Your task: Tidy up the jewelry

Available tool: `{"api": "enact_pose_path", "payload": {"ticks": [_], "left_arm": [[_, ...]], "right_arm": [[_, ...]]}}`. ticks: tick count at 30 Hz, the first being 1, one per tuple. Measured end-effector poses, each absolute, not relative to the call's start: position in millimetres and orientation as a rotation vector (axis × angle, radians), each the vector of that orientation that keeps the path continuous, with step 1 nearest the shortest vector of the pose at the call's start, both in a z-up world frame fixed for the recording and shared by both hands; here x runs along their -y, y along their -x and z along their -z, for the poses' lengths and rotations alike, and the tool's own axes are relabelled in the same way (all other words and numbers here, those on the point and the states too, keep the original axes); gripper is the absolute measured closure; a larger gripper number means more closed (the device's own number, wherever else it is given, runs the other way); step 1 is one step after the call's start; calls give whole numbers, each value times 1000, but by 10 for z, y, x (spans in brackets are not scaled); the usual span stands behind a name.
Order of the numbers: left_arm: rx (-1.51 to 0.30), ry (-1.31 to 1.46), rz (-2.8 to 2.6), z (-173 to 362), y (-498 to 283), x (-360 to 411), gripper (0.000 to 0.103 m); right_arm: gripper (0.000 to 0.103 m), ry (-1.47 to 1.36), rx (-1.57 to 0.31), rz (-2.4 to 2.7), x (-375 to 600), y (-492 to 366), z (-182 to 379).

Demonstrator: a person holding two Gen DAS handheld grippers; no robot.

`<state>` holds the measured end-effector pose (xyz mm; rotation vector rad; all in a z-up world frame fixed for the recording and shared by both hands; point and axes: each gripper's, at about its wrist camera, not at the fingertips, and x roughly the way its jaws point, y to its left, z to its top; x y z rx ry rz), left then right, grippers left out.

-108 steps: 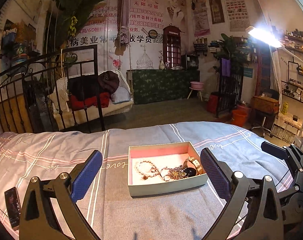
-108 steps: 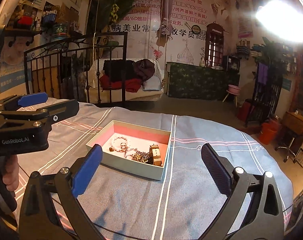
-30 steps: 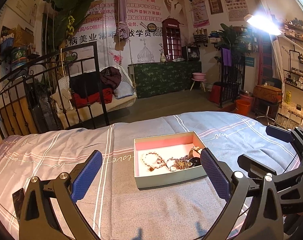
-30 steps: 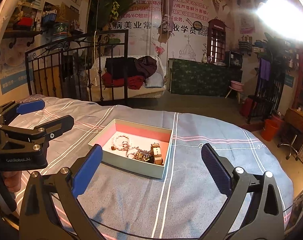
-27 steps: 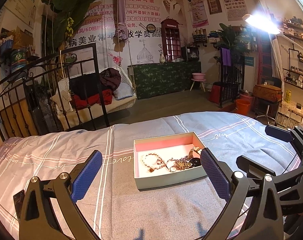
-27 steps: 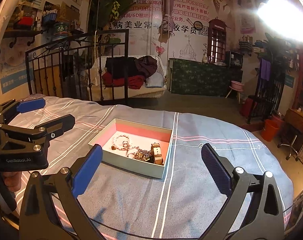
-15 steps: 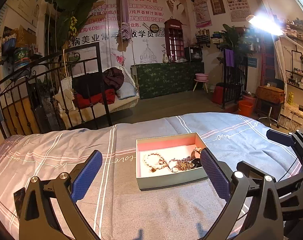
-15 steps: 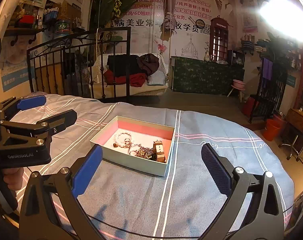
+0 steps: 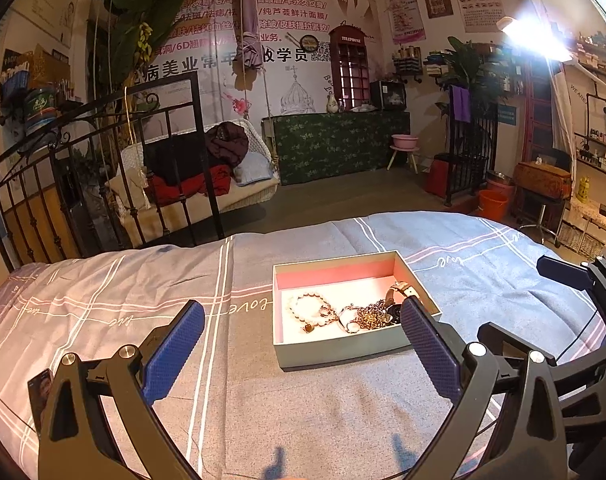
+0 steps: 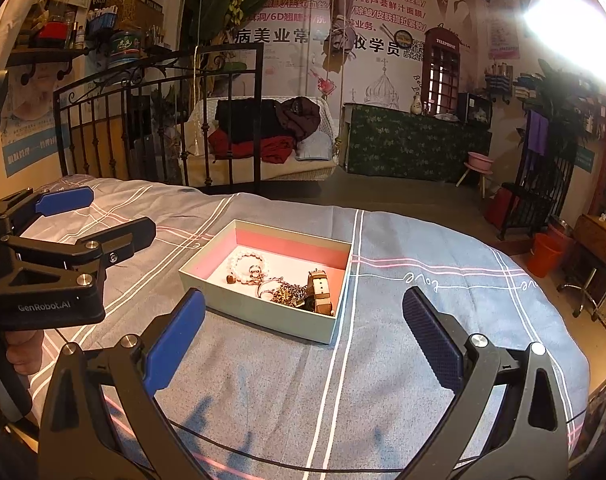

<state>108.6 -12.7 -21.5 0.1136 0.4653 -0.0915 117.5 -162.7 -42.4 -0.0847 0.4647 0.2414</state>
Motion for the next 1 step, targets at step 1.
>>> {"api": "enact_pose_path", "payload": {"ticks": [1], "left_arm": [[-469, -107, 86, 216, -1092, 113, 6]], "right_arm": [[6, 84, -465, -242, 1628, -1175, 426]]}}
